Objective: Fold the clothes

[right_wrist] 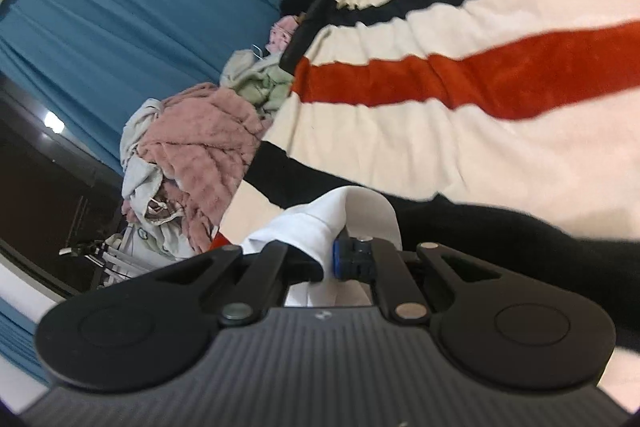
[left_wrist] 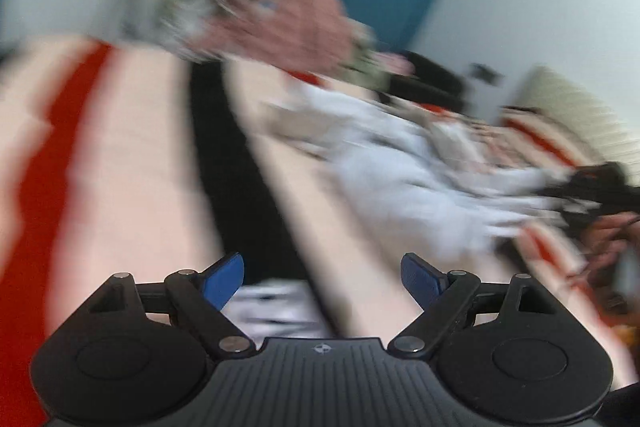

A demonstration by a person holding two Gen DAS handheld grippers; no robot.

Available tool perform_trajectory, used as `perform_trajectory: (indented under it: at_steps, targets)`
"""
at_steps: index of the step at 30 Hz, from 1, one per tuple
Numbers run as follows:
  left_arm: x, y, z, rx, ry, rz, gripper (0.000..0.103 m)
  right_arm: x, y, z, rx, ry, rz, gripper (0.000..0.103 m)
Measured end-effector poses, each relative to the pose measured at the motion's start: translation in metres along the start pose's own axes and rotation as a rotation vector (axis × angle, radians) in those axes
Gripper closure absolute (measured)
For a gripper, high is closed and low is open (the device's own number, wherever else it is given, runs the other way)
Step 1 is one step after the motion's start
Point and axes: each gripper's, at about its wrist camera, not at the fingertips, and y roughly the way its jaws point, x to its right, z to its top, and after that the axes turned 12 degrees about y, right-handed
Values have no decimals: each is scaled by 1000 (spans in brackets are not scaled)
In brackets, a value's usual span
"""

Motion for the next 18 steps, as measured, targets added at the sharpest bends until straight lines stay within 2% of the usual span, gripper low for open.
perform_trajectory:
  at_steps: [2,4,5,7,8,9,10,12,15,18]
  targets:
    - [23,33,-2,-19,-19,-116,15,-2,0,4,13,-20,32,96]
    - [46,63,-2,-45,5,-134,15,-2,0,7,27,-38,70,96]
    - [55,76,-1,-59,20,-112,16,-3,1,9,35,-46,89,96]
    - [63,95,2,-84,47,10,34,-6,1,10,50,-81,124,96]
    - [61,100,5,-91,40,49,51,-9,1,9,60,-103,139,96]
    - [53,98,8,-90,2,51,66,-12,0,8,75,-126,155,96]
    - [44,93,11,-86,-46,41,75,-14,-1,6,87,-146,181,96]
    - [28,71,19,-54,-91,65,82,-20,-5,3,110,-182,236,96]
    - [6,11,37,64,-107,151,87,-29,-16,1,163,-220,310,96]
    - [-10,-59,50,193,-110,193,88,-38,-32,-2,188,-241,382,96]
